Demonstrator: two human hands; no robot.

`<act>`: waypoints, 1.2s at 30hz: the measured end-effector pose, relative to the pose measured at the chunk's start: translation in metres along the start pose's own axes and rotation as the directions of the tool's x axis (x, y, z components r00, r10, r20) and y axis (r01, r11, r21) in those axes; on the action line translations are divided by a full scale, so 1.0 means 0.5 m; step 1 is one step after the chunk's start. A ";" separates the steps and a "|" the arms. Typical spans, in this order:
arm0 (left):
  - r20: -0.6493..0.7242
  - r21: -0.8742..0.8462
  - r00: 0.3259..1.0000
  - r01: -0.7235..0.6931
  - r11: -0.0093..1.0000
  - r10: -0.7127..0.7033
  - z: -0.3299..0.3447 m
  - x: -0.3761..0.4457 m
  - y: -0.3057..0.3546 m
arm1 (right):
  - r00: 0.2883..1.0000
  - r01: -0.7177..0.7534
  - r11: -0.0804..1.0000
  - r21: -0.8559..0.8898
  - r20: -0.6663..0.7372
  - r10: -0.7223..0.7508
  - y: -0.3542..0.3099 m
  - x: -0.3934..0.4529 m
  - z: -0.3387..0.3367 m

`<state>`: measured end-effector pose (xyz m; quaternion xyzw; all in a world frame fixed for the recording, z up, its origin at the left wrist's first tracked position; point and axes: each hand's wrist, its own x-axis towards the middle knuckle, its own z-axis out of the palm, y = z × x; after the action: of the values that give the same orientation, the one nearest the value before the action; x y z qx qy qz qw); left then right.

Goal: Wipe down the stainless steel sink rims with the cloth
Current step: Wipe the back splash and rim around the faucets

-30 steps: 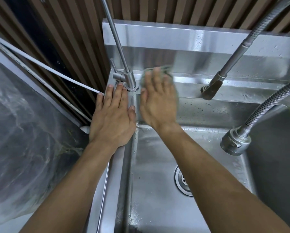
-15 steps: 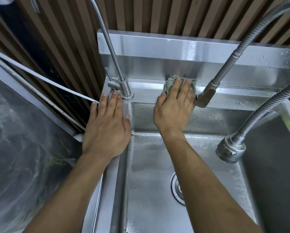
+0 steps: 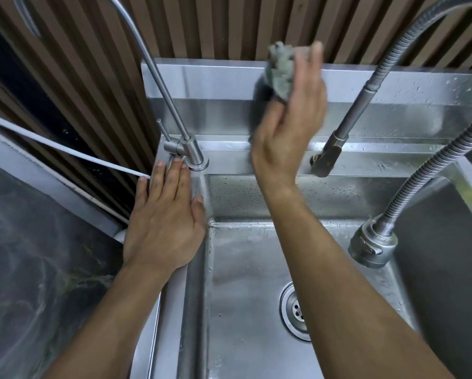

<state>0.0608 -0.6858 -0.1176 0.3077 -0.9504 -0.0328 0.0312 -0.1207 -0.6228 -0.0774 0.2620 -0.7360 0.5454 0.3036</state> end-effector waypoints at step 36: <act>0.007 -0.023 1.000 0.018 1.000 -0.017 -0.002 0.003 0.005 | 0.971 0.100 0.973 -0.207 0.236 -0.050 0.022 -0.042 -0.011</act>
<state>0.0582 -0.6848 -0.1166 0.3156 -0.9473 -0.0451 0.0310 -0.1132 -0.6134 -0.0986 0.3161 -0.8108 0.4160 0.2640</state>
